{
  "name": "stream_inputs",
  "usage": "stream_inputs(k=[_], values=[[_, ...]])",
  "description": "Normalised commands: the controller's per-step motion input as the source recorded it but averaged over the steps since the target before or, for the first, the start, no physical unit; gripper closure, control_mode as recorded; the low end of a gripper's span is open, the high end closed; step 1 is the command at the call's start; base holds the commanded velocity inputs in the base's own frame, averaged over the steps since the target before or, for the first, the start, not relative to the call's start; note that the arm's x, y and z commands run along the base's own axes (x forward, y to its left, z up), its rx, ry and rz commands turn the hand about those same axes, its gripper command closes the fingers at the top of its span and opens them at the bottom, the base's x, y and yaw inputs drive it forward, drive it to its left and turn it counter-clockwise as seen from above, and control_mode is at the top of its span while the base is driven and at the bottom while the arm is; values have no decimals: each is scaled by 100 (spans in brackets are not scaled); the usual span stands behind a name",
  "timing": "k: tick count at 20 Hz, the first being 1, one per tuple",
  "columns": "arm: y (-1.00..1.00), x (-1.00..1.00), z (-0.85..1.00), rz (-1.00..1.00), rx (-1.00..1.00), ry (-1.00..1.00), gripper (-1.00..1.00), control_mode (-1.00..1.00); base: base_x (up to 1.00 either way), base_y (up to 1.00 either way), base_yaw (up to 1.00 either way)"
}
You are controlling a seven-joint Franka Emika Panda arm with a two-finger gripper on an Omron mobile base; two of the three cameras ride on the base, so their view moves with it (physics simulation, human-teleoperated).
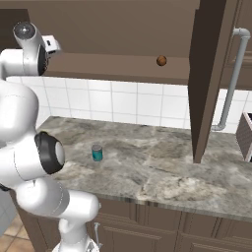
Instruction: Pick the cans from the counter and place them in their designated side in the cabinet.
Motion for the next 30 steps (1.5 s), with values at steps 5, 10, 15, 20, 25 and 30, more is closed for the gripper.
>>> stream_inputs(k=[5,10,15,20,25,30], values=[[12,24,0,0,-1,2,100,-100,0,0,0],[13,27,0,0,-2,4,100,-100,0,0,0],[15,31,0,0,-2,3,100,-100,0,0,0],[18,33,0,0,-2,1,100,-100,0,0,0],[18,32,0,0,-2,0,100,-100,0,0,0],[14,35,-1,0,-2,2,100,-100,0,0,0]])
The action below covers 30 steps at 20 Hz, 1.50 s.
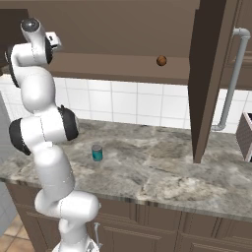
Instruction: Pick the cans from the counter and place them in their designated side in the cabinet.
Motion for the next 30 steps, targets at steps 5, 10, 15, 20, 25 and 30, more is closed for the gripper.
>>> stream_inputs(k=[5,10,15,20,25,30], values=[[13,33,0,0,-2,5,100,-100,0,0,0],[10,29,-1,0,-2,9,100,-100,0,0,0],[12,30,-3,0,-3,9,100,-100,0,0,0],[17,29,-8,0,-3,7,100,-100,0,0,0],[16,15,-15,0,-5,1,-100,-100,0,0,0],[1,4,0,0,-5,0,-100,-100,0,0,0]])
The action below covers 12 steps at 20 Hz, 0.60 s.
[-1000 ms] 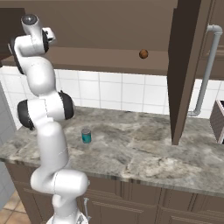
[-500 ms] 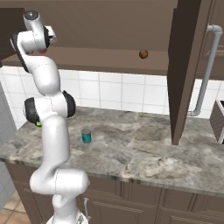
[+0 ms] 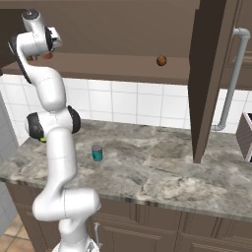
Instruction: Pick the cans from the counter and place them in their designated side in the cabinet.
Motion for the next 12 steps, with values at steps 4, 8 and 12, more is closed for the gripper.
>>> stream_inputs(k=[4,8,12], values=[[0,0,0,0,-6,-2,-100,-100,0,0,0],[0,0,0,0,-6,-5,-100,-100,0,0,0],[0,0,1,0,-5,-8,-100,-100,0,0,0]])
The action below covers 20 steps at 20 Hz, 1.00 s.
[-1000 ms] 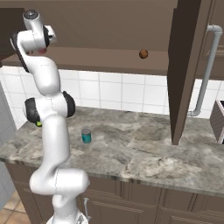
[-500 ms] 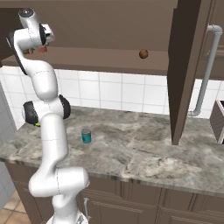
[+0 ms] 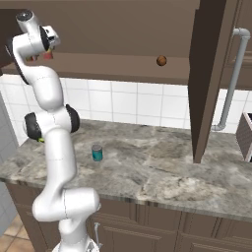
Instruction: Pick the cans from the counter and place them in their designated side in the cabinet.
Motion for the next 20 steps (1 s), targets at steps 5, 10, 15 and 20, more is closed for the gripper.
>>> stream_inputs(k=[5,10,15,20], values=[[0,-1,6,0,-5,-13,-100,-100,0,0,0],[0,-13,13,1,-5,-19,-100,-100,0,0,0],[0,-24,24,1,-4,-21,-100,-100,0,0,0],[-1,-32,24,2,-2,-19,-100,-100,0,0,0]])
